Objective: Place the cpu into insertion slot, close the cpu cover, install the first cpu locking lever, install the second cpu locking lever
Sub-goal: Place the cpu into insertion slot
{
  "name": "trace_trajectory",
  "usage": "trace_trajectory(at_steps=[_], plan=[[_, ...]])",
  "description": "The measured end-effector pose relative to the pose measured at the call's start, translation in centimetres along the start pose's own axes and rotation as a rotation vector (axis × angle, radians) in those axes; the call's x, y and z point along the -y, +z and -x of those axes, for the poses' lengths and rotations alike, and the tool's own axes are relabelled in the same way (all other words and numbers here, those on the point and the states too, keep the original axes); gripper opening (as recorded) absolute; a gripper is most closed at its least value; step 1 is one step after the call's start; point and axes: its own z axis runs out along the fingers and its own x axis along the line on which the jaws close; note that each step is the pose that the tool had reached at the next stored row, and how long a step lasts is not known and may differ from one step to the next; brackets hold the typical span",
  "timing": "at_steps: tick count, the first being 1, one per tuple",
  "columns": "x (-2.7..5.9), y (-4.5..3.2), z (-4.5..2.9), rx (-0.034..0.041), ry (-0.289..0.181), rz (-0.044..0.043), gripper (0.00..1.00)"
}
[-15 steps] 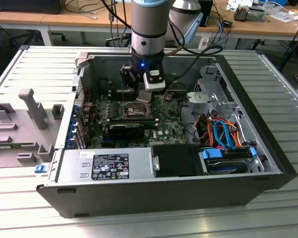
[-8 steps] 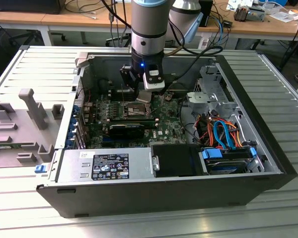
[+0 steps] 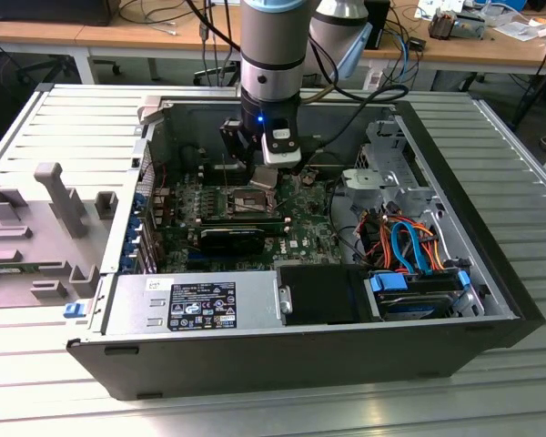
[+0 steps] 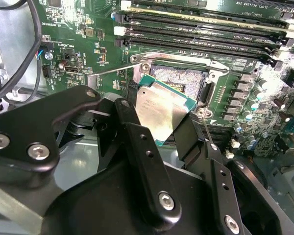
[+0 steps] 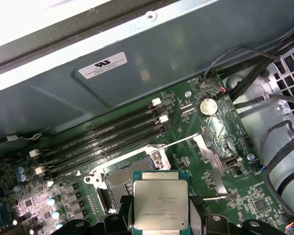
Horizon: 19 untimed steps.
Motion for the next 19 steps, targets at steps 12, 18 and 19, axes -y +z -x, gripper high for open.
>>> trace_trajectory(at_steps=[12, 18, 19], plan=[[0.0, 0.0, 0.0, 0.002, 0.023, 0.0004, 0.54], [0.0, 0.01, 0.0, 0.003, 0.034, 0.0006, 0.54], [0.0, 0.01, 0.0, 0.0032, 0.036, 0.0007, 0.54]])
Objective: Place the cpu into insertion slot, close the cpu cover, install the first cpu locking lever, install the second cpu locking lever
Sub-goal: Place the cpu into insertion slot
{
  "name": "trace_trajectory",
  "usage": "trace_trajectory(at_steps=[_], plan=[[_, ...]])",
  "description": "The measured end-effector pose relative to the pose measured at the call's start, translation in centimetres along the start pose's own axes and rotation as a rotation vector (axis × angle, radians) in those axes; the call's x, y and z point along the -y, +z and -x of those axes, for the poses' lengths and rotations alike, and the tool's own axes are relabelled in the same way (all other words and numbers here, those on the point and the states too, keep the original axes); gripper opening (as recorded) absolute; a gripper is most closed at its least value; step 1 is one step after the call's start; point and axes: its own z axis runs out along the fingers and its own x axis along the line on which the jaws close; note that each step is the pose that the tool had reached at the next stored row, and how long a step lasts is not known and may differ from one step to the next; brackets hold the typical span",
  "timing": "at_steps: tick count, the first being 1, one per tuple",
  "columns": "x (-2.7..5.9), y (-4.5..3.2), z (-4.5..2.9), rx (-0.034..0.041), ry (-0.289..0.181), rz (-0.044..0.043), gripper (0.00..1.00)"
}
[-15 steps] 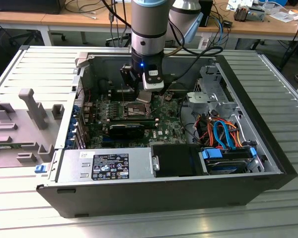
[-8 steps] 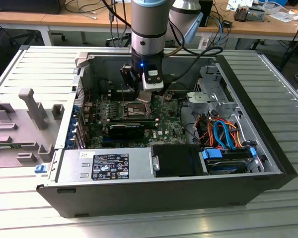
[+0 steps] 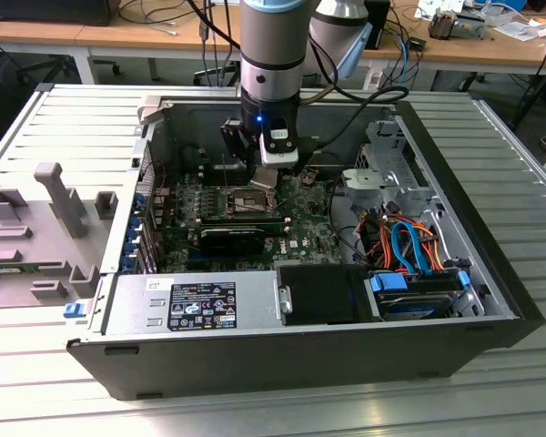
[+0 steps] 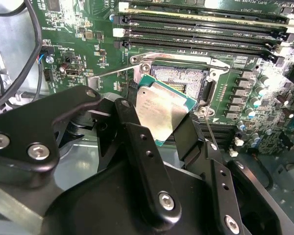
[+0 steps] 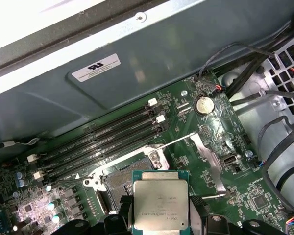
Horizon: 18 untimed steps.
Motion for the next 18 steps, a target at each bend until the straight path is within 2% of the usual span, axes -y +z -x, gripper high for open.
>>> trace_trajectory(at_steps=[18], plan=[[0.0, 0.0, 0.0, 0.0027, 0.03, 0.0005, 0.54]])
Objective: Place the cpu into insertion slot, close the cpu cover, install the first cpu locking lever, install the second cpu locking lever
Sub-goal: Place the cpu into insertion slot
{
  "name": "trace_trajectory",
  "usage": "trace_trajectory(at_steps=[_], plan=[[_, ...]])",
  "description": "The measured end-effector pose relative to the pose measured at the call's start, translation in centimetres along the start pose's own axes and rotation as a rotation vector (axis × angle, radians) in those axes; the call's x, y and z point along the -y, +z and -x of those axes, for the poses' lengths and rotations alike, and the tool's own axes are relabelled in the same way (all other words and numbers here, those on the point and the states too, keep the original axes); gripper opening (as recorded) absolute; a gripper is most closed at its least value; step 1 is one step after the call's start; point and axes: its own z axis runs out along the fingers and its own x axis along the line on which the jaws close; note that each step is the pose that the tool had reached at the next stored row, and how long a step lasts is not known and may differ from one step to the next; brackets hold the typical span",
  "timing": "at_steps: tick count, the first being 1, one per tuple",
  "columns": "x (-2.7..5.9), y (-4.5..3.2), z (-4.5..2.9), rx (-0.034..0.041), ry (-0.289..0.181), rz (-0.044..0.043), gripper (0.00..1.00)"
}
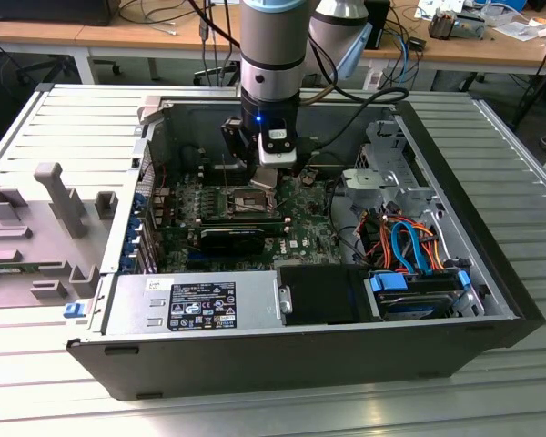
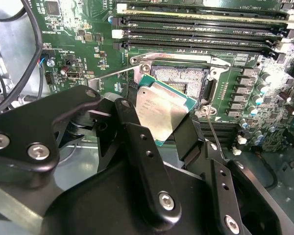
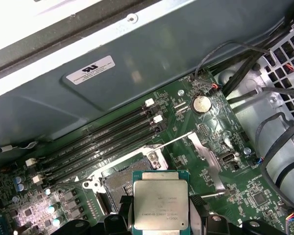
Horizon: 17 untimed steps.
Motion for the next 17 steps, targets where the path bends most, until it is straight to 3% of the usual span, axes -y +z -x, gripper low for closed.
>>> trace_trajectory(at_steps=[17], plan=[[0.0, 0.0, 0.0, 0.003, 0.034, 0.0007, 0.54]])
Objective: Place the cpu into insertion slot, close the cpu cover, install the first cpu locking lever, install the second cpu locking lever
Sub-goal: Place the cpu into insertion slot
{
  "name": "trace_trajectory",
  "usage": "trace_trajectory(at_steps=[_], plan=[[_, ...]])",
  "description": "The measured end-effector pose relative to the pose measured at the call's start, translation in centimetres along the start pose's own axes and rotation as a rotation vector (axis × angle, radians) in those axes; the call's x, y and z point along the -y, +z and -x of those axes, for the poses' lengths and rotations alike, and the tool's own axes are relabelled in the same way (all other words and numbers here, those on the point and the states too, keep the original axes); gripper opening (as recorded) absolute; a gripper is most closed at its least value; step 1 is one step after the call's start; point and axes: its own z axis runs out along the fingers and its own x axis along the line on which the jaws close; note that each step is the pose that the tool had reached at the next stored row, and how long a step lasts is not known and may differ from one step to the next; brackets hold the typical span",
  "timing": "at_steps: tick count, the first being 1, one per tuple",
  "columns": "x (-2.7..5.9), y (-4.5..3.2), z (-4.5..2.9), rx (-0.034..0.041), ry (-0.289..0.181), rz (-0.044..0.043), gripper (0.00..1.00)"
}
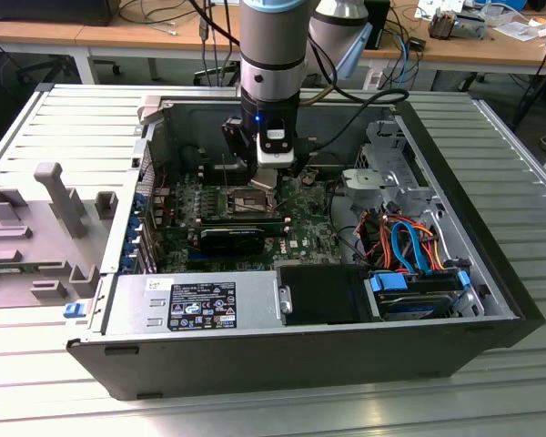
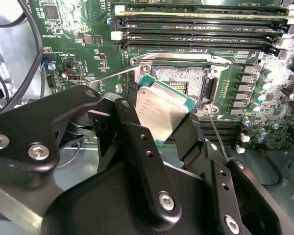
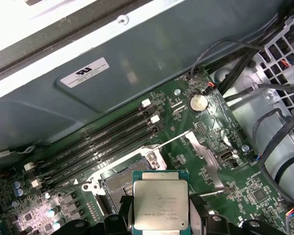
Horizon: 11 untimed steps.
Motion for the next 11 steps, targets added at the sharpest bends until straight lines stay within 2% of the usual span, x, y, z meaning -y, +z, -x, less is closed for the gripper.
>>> trace_trajectory(at_steps=[11], plan=[[0.0, 0.0, 0.0, 0.0019, 0.02, 0.0003, 0.54]])
